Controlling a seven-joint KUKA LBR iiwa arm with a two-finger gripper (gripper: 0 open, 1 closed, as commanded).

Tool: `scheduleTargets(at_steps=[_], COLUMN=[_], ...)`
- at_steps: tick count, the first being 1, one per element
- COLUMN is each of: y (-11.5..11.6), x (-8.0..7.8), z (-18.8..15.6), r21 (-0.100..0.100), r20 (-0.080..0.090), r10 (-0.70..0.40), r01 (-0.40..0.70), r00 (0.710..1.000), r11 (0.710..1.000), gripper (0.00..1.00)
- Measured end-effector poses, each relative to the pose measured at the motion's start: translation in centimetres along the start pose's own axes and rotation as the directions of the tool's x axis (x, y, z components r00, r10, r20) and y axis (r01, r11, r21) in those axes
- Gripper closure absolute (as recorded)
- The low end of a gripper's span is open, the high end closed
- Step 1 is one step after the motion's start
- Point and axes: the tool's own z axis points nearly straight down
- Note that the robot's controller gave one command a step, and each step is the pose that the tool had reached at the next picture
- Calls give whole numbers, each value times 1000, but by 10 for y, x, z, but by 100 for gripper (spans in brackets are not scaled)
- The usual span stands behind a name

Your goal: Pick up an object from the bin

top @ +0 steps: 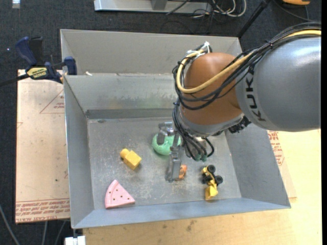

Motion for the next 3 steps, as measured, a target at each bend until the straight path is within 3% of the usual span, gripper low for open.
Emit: scheduleTargets(at_steps=[1, 2, 3], y=[0, -32, -59], x=[-2, -36, -35], z=[-4, 25, 62], r21=[-1, -2, 0], r20=[8, 14, 10], r10=[2, 27, -80], r01=[-2, -27, 80], r00=[1000, 1000, 997], r11=[1000, 1000, 997], gripper=[0, 0, 0])
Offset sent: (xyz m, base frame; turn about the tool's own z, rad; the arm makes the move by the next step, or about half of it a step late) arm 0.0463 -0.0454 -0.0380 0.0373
